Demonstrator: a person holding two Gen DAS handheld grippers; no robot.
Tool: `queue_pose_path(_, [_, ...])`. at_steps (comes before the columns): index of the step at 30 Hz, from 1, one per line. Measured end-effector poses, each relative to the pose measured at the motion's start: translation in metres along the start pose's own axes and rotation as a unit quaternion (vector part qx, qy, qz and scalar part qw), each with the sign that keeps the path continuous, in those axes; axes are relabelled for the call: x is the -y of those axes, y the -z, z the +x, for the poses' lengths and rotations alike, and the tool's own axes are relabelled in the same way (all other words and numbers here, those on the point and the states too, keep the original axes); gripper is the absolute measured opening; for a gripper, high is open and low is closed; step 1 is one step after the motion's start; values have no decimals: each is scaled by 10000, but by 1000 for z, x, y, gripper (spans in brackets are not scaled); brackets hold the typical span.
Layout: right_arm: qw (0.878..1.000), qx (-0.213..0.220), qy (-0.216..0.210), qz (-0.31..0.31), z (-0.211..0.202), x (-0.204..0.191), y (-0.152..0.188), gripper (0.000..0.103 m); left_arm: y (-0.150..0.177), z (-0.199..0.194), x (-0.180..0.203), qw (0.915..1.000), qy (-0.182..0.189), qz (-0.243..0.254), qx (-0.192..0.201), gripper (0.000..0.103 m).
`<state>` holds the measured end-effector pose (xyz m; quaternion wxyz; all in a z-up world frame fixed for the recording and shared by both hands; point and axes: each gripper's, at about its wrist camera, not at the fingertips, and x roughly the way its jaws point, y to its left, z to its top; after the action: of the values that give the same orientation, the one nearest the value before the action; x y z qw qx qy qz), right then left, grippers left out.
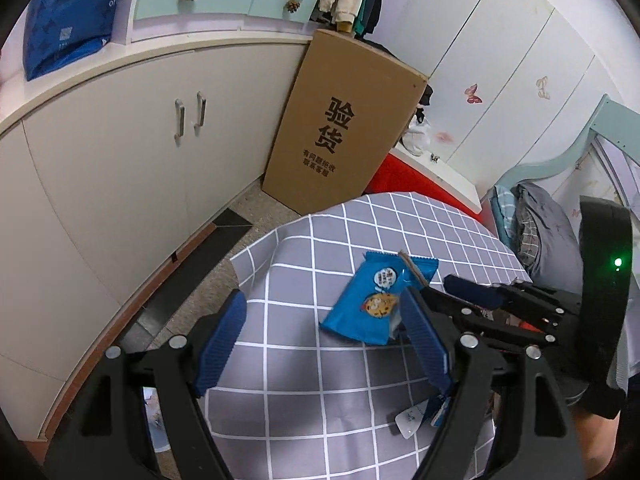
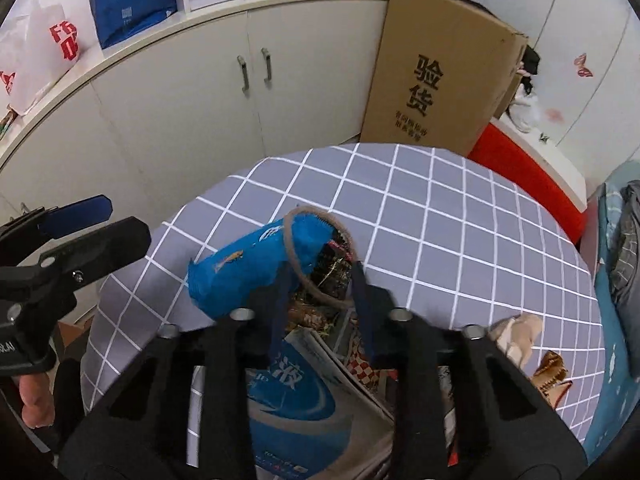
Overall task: Collect trash
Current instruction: 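Grasp the blue cookie wrapper with the left gripper while the right gripper grasps a string loop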
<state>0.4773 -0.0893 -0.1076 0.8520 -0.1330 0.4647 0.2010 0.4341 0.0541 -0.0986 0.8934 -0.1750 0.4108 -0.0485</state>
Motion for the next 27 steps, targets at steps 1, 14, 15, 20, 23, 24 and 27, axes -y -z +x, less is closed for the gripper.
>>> queue_pose_path(1, [10000,9,10,-21,0,-1,0,11,0,1,0,10000,35,-9,-23,77])
queue_pose_path(14, [9950,950,250,187,-38,12,6,4,4,33,25,9994,-44,283,-205,77])
queue_pose_path(15, [9945,998,234,201,-40,13,7,4,2,37,26,9988,-229,393,-182,77])
queue_pose_path(20, [9928,1160,246,186,-41,13,7,4,-4,47,14,9964,-743,394,-87,83])
queue_pose_path(23, [9924,1196,200,187,-39,12,4,4,-4,56,14,9955,-749,556,-172,84])
queue_pose_path(24, [9924,1200,194,175,-37,11,3,4,-4,59,16,9949,-744,662,-159,86])
queue_pose_path(27, [9928,1171,169,157,-32,8,1,4,-2,72,23,9913,-842,978,-256,87])
